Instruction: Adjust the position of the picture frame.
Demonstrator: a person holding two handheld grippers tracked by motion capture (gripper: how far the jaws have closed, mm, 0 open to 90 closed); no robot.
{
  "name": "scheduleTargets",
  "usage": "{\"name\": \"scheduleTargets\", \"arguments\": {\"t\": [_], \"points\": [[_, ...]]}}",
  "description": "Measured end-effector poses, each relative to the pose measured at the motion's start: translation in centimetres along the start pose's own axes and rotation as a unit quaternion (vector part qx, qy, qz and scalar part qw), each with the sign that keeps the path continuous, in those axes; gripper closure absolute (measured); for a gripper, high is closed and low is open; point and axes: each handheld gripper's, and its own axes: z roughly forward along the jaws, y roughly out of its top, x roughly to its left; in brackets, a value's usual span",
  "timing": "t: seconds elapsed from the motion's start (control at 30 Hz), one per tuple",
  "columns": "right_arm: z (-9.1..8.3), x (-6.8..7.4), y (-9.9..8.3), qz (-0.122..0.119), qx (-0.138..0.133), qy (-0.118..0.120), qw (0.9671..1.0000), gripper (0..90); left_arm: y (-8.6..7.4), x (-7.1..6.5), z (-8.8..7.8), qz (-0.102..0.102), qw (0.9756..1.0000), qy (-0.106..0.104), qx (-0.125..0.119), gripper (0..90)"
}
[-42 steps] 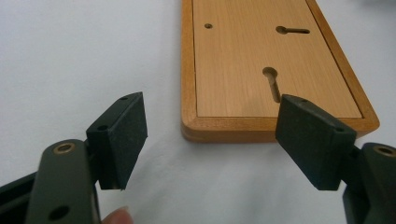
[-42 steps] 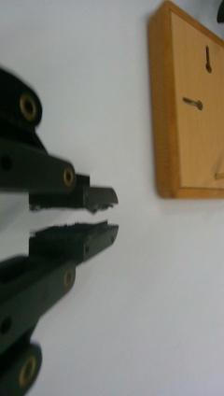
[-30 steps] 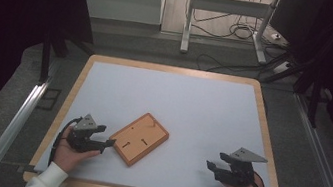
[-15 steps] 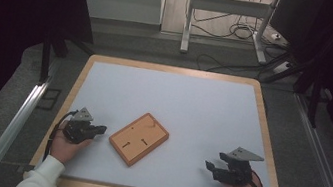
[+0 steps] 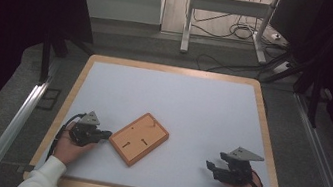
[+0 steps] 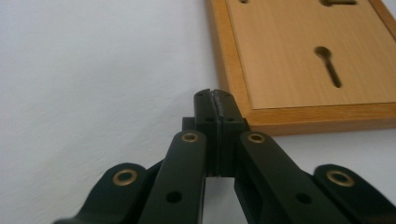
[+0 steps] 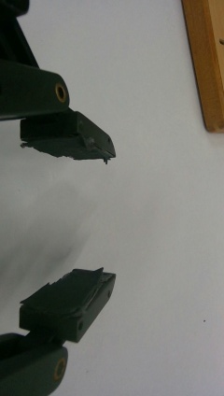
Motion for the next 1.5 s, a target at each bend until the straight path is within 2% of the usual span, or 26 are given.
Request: {"name": "scheduleTargets", "arguments": {"t": [0.07, 0.27, 0.37, 0.47, 0.5, 0.6, 0.83, 0.9, 1.03, 1.17, 1.27, 1.33, 1.5], "points": [[0.0, 0.0, 0.0, 0.001, 0.001, -0.001, 1.0, 34.1, -0.1, 0.0, -0.1, -0.004, 1.0, -0.004, -0.002, 90.0], [0.0, -0.1, 0.0, 0.001, 0.004, -0.001, 1.0, 34.1, -0.1, -0.6, 0.0, 0.01, 0.9998, -0.016, 0.0, 90.0], [0.1, -0.1, 0.0, 0.0, 0.004, -0.002, 1.0, 34.0, -0.1, -1.5, 0.1, 0.02, 0.9991, -0.036, 0.002, 90.0], [0.0, -0.1, 0.0, 0.002, 0.004, -0.002, 1.0, 34.0, 0.0, -1.9, 0.1, 0.022, 0.9987, -0.045, 0.003, 90.0], [0.0, -0.1, -0.1, 0.002, 0.003, -0.002, 1.0, 34.0, 0.0, -2.2, 0.1, 0.014, 0.9975, -0.07, -0.001, 90.0], [0.0, -0.1, 0.0, 0.003, 0.003, 0.0, 1.0, 33.8, 0.2, -2.8, 0.1, 0.025, 0.997, -0.074, 0.0, 90.0], [0.0, 0.0, 0.0, 0.0, 0.003, 0.001, 1.0, 33.7, 0.5, -3.7, 0.4, 0.032, 0.996, -0.084, 0.003, 89.9], [0.0, -0.1, 0.0, 0.0, 0.002, 0.001, 1.0, 33.6, 0.9, -4.5, 0.5, 0.041, 0.995, -0.09, 0.003, 89.9], [0.0, 0.0, 0.0, -0.001, -0.003, 0.006, 1.0, 33.5, 1.4, -5.2, 0.7, 0.052, 0.9949, -0.086, 0.008, 89.9], [0.0, 0.2, 0.1, -0.003, -0.002, 0.009, 1.0, 33.4, 1.7, -5.7, 1.1, 0.047, 0.9944, -0.094, 0.004, 89.8], [0.0, 0.2, 0.1, -0.003, -0.002, 0.008, 1.0, 33.4, 1.9, -5.9, 1.3, 0.056, 0.9938, -0.095, 0.009, 89.8], [0.0, 0.1, 0.1, -0.004, -0.003, 0.006, 1.0, 33.4, 2.3, -6.3, 1.7, 0.049, 0.9933, -0.105, 0.003, 89.8], [0.1, 0.1, 0.1, -0.004, -0.002, 0.007, 1.0, 33.3, 2.7, -6.7, 1.8, 0.056, 0.9934, -0.1, -0.003, 89.8]]}}
